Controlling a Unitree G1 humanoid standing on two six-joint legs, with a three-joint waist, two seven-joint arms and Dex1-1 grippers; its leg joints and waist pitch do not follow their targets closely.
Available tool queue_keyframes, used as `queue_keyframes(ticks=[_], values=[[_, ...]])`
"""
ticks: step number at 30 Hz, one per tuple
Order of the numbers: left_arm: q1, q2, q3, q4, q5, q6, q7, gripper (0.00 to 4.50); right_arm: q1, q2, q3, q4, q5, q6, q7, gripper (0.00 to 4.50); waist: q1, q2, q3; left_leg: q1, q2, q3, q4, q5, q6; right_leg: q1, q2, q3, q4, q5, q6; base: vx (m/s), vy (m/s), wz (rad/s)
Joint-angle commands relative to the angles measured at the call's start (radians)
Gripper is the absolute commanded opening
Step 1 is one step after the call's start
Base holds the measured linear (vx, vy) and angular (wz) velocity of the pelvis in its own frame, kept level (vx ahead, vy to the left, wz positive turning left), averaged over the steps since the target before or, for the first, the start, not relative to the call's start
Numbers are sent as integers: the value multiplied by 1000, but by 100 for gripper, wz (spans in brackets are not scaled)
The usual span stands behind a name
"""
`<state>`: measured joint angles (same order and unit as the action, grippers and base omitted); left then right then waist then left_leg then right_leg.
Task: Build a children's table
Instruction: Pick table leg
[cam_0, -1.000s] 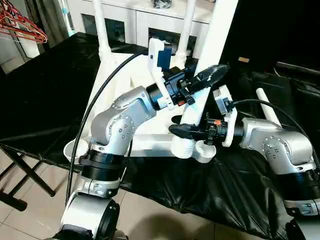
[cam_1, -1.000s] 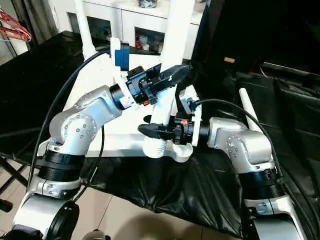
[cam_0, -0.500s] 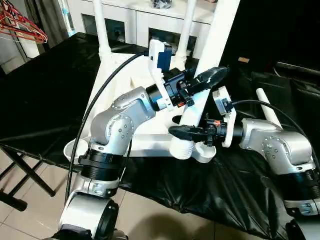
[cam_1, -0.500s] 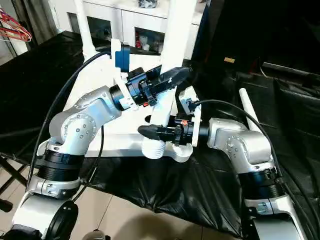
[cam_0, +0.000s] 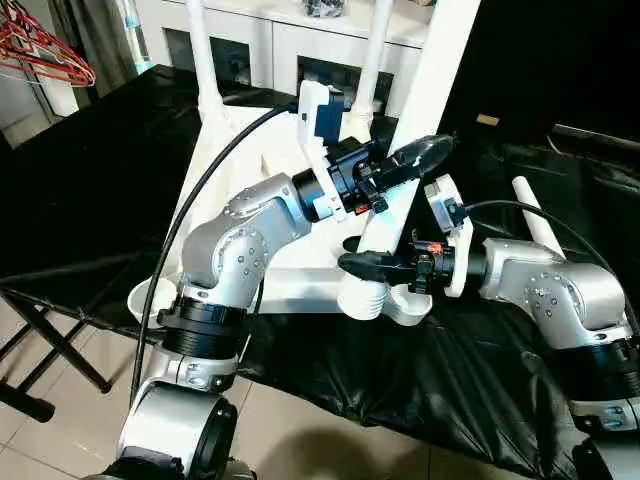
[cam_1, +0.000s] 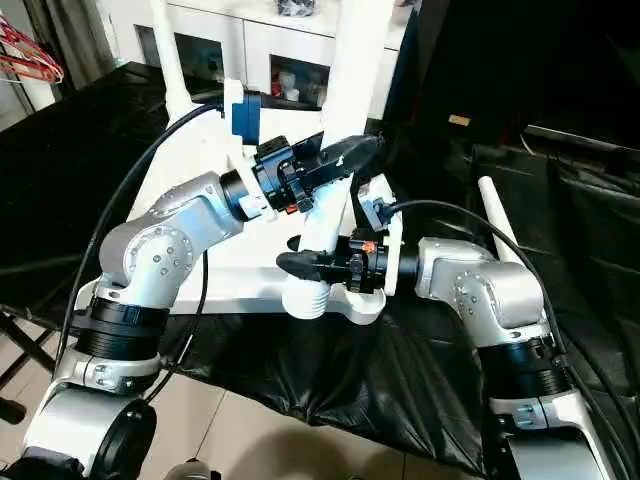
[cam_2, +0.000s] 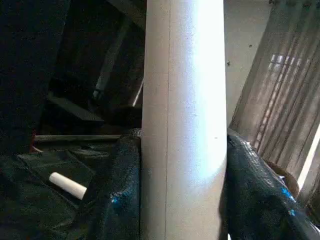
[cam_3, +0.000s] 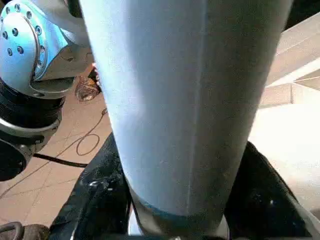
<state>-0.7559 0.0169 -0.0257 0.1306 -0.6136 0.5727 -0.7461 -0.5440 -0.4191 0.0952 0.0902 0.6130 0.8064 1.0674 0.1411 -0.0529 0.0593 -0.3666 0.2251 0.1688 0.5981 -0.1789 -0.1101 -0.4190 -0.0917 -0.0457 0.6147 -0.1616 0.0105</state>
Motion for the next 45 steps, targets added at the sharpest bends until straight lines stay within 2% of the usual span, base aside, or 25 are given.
queue_keyframes(ticks=[1, 2, 5, 9, 15, 20, 21, 22, 24, 25, 26, 27, 29, 30, 32, 33, 34, 35, 36, 37, 38, 39, 41, 42, 45], values=[[-21, -2, -11, -5, 9, -2, 1, 181, -9, -16, -24, 13, -2, 8, -13, 195, -3, -6, -79, 3, -10, 16, -62, -115, 11, 67, -25, 21, -56, -142, -196, 0, 0, 0], [-23, -3, -10, -2, 11, -1, 7, 237, -9, -16, -25, 13, -2, 7, -15, 195, -3, -7, -80, 3, -10, 16, -62, -114, 11, 67, -25, 21, -56, -138, -197, 0, 0, 0], [-26, -1, -11, -3, -13, 30, -14, 259, -10, -8, -31, 17, -5, -4, -26, 193, -4, -6, -80, 3, -10, 17, -62, -113, 13, 66, -24, 21, -55, -132, -201, 0, 0, 0], [-25, -15, -9, -12, 7, -29, -3, 292, -6, 11, -46, 18, -6, -22, -51, 191, -3, -6, -79, 3, -10, 16, -62, -119, 10, 66, -25, 21, -58, -144, -198, 0, 0, 0], [-69, -41, 69, 45, 77, -191, 127, 303, 19, 69, -105, 25, -18, -83, -161, 189, -5, -2, -80, 4, -11, 15, -63, -121, 1, 66, -25, 21, -58, -139, -183, 0, 0, 0], [-101, 22, 113, 122, 83, -188, 132, 303, 30, 86, -152, 54, -67, -167, -269, 189, -7, -3, -80, 3, -16, 16, -64, -125, -13, 65, -23, 20, -62, -187, -154, 0, 0, 0], [-91, 54, 87, 138, 116, -203, 100, 303, 35, 86, -166, 68, -89, -197, -306, 189, -6, -1, -80, 4, -15, 16, -65, -123, -14, 64, -23, 20, -62, -184, -153, 0, 0, 0], [-60, 121, 12, 162, 191, -235, 22, 303, 49, 79, -178, 80, -132, -246, -355, 189, -9, 3, -82, 6, -15, 14, -66, -108, -16, 61, -23, 19, -63, -172, -143, 0, 0, 0], [-27, 171, -57, 169, 232, -223, -53, 303, 64, 69, -175, 79, -169, -277, -386, 189, -11, 8, -82, 8, -15, 17, -67, -99, -22, 60, -20, 21, -57, -156, -138, 0, 0, 0], [-27, 171, -57, 169, 232, -223, -53, 303, 64, 69, -175, 79, -169, -277, -386, 189, -9, 9, -83, 8, -15, 15, -66, -93, -25, 61, -20, 21, -54, -141, -141, 0, 0, 0], [0, 209, -121, 176, 272, -220, -105, 303, 75, 65, -174, 74, -189, -290, -405, 189, -11, 10, -85, 10, -15, 16, -64, -82, -23, 62, -19, 22, -49, -94, -161, 0, 0, 0], [28, 242, -181, 183, 309, -222, -153, 303, 85, 62, -173, 72, -210, -306, -425, 189, -12, 22, -85, 9, -14, 16, -64, -78, -21, 61, -18, 21, -45, -58, -178, 0, 0, 0], [54, 271, -243, 204, 350, -240, -198, 303, 96, 59, -171, 72, -231, -324, -447, 189, -14, 17, -85, 12, -14, 17, -65, -92, -18, 61, -18, 21, -46, -58, -181, 0, 0, 0], [56, 273, -249, 207, 354, -243, -202, 303, 97, 59, -171, 72, -232, -325, -449, 189, -13, 23, -85, 12, -15, 17, -65, -96, -19, 61, -18, 22, -46, -57, -184, 0, 0, 0], [70, 271, -273, 241, 364, -256, -233, 303, 105, 58, -164, 75, -253, -340, -470, 189, -14, 21, -82, 10, -15, 18, -68, -133, -25, 64, -21, 23, -51, -83, -195, 0, 0, 0], [74, 271, -294, 271, 382, -279, -254, 303, 110, 60, -158, 73, -264, -346, -481, 189, -13, 29, -81, 12, -16, 17, -69, -155, -28, 62, -22, 24, -57, -113, -192, 0, 0, 0], [75, 269, -309, 296, 396, -293, -268, 303, 114, 64, -154, 70, -270, -349, -490, 189, -16, 25, -80, 12, -15, 18, -70, -169, -31, 62, -22, 24, -58, -126, -189, 0, 0, 0], [76, 267, -322, 323, 415, -309, -280, 303, 117, 68, -153, 66, -273, -349, -496, 189, -17, 30, -79, 12, -15, 16, -71, -186, -35, 63, -22, 23, -60, -150, -185, 0, 0, 0], [75, 266, -341, 355, 437, -324, -291, 303, 123, 75, -150, 60, -279, -350, -501, 189, -22, 24, -76, 11, -16, 17, -73, -211, -32, 63, -22, 23, -66, -188, -177, 0, 0, 0], [75, 266, -347, 365, 443, -327, -294, 303, 125, 78, -148, 59, -281, -350, -503, 189, -24, 25, -78, 11, -16, 16, -73, -214, -30, 63, -23, 24, -67, -209, -169, 0, 0, 0], [75, 266, -349, 368, 445, -329, -294, 303, 125, 78, -148, 59, -282, -351, -503, 189, -27, 25, -79, 10, -16, 15, -73, -213, -29, 64, -24, 24, -66, -211, -168, 0, 0, 0], [74, 264, -382, 438, 489, -371, -295, 303, 134, 84, -137, 57, -293, -356, -507, 189, -34, 32, -77, 9, -16, 14, -73, -218, -26, 61, -23, 23, -72, -216, -168, 0, 0, 0], [74, 260, -386, 463, 501, -384, -290, 303, 137, 86, -135, 53, -293, -354, -509, 189, -34, 33, -78, 8, -16, 13, -73, -216, -26, 64, -24, 23, -69, -220, -165, 0, 0, 0], [73, 256, -388, 484, 509, -395, -285, 275, 140, 89, -134, 47, -291, -351, -511, 189, -37, 34, -79, 7, -16, 13, -73, -207, -23, 64, -24, 23, -70, -211, -170, 0, 0, 0], [70, 251, -386, 505, 516, -405, -283, 257, 144, 92, -133, 38, -289, -347, -513, 189, -42, 33, -79, 6, -14, 12, -72, -205, -18, 64, -24, 23, -66, -183, -190, 0, 0, 0]])
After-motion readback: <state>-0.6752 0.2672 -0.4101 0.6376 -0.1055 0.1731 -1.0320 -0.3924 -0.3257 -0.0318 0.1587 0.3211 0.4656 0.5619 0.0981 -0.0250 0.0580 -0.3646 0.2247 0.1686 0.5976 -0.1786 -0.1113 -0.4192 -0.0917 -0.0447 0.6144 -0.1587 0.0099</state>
